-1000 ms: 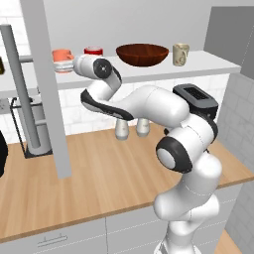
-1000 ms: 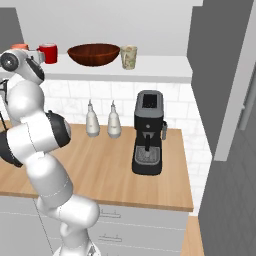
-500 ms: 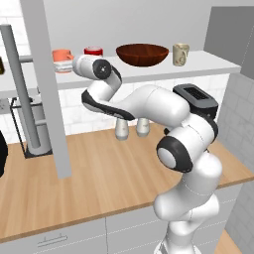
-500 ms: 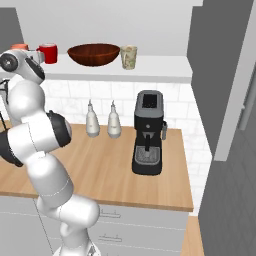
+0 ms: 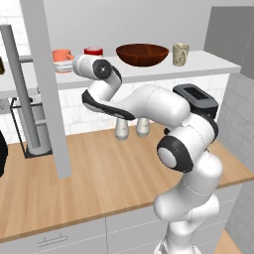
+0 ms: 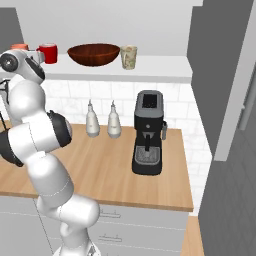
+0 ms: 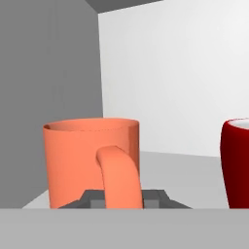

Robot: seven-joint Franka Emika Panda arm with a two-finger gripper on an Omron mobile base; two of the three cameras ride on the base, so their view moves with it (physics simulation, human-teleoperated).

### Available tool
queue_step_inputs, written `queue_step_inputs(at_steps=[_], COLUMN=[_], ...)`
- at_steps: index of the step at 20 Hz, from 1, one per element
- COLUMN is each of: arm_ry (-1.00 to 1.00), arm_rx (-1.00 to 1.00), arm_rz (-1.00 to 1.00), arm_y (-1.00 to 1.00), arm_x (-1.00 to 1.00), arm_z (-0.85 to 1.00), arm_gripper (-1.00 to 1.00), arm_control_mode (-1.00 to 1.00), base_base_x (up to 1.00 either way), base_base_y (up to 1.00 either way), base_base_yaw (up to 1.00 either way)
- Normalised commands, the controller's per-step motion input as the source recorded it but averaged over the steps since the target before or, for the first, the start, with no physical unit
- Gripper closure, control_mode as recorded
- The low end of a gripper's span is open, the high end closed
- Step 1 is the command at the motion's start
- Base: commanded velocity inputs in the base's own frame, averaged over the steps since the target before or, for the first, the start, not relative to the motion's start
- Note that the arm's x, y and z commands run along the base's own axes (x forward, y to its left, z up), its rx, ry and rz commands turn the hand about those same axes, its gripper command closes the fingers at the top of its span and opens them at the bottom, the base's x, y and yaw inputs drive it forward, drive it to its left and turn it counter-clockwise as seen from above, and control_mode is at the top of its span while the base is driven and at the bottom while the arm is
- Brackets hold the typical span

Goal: Gather all objects into one cabinet and sort the glasses and bowls to opposite sides.

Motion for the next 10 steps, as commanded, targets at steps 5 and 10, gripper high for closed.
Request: queue_step_inputs(at_steps=[5, 10], arm_ry=[-0.01, 0.0], arm_rx=[0.0, 0.0], arm_rz=[0.0, 0.0], arm_y=[-0.04, -0.17], arm_x=[-0.1, -0.3], arm_z=[0.0, 0.01], arm_gripper=[-1.0, -1.0], arm_control_mode=[-1.0, -1.0], base_base_x=[0.0, 0.0], base_base_y=[0.0, 0.0], base_base_yaw=[0.0, 0.0])
